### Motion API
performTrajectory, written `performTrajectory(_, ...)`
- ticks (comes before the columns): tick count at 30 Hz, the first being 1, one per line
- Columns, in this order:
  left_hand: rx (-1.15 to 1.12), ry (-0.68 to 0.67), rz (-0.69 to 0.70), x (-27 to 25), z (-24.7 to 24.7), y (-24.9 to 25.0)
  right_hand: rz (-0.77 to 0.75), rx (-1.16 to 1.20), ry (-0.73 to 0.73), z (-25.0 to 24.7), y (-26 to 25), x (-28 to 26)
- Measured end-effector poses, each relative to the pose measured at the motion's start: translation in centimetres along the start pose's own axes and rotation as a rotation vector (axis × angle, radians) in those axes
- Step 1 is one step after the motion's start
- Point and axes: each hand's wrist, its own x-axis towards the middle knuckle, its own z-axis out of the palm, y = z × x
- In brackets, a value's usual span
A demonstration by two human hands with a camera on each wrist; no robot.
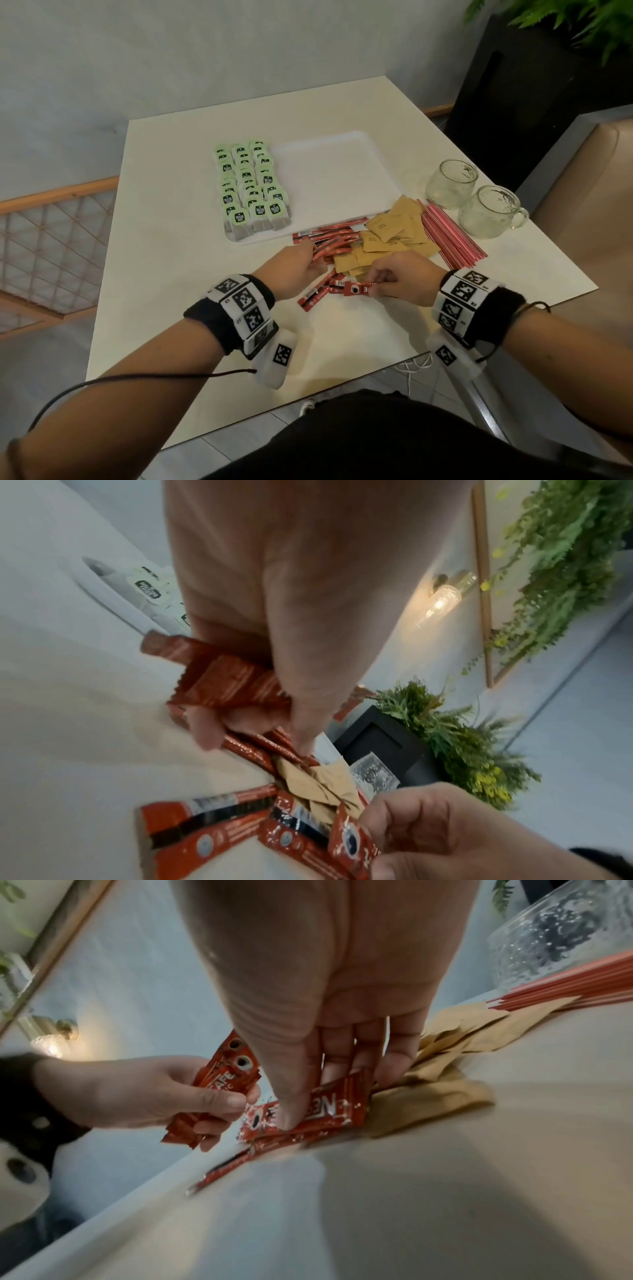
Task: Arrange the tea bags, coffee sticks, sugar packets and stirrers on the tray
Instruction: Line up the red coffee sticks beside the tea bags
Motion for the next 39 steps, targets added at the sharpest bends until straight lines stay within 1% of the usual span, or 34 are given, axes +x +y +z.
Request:
performTrajectory(4,-0.358,0.123,-0.007,0.3,-0.9,-0.3,0.039,0.164,0.090,-1.2,-0.1,0.8)
performTrajectory(6,-0.535,0.179,-0.007,0.5,-1.1,-0.1,0.024,0.193,0.164,-2.2,-0.8,1.4)
performTrajectory(8,-0.688,0.209,-0.031,0.6,-1.2,0.2,-0.015,0.294,0.224,-3.2,-1.9,2.1)
performTrajectory(10,-0.831,0.216,-0.077,0.9,-1.3,0.5,-0.039,0.385,0.238,-3.8,-2.9,3.0)
performTrajectory(13,-1.012,0.233,-0.112,1.8,-1.7,0.7,-0.033,0.435,0.220,-4.2,-4.7,4.2)
performTrajectory(15,-1.122,0.236,-0.137,2.3,-2.3,0.8,-0.017,0.513,0.210,-4.4,-5.8,4.9)
performTrajectory(17,-1.201,0.236,-0.158,2.7,-2.8,0.7,0.022,0.588,0.230,-4.5,-6.4,5.5)
performTrajectory(20,-1.236,0.275,-0.193,3.3,-3.3,-0.2,0.062,0.606,0.271,-4.5,-6.6,6.4)
performTrajectory(22,-1.254,0.271,-0.227,3.7,-3.5,-1.0,0.094,0.702,0.274,-4.4,-6.7,7.2)
performTrajectory(25,-1.342,0.269,-0.250,4.0,-3.7,-1.8,0.161,0.822,0.327,-4.2,-6.7,8.6)
performTrajectory(26,-1.359,0.272,-0.246,4.0,-3.8,-2.0,0.162,0.860,0.339,-4.2,-6.8,9.0)
performTrajectory(28,-1.307,0.255,-0.233,4.1,-3.9,-2.2,0.146,0.939,0.350,-4.3,-7.0,9.5)
performTrajectory(30,-1.293,0.218,-0.211,4.4,-3.9,-2.1,0.134,1.047,0.328,-4.4,-7.1,9.9)
performTrajectory(33,-1.298,0.248,-0.198,5.1,-4.0,-1.6,0.130,1.150,0.256,-4.8,-7.3,10.5)
performTrajectory(35,-1.232,0.293,-0.176,5.5,-4.4,-1.3,0.149,1.111,0.224,-5.4,-6.8,10.8)
performTrajectory(39,-0.942,0.360,-0.122,6.3,-5.3,-0.8,0.138,1.043,0.135,-7.2,-5.9,11.8)
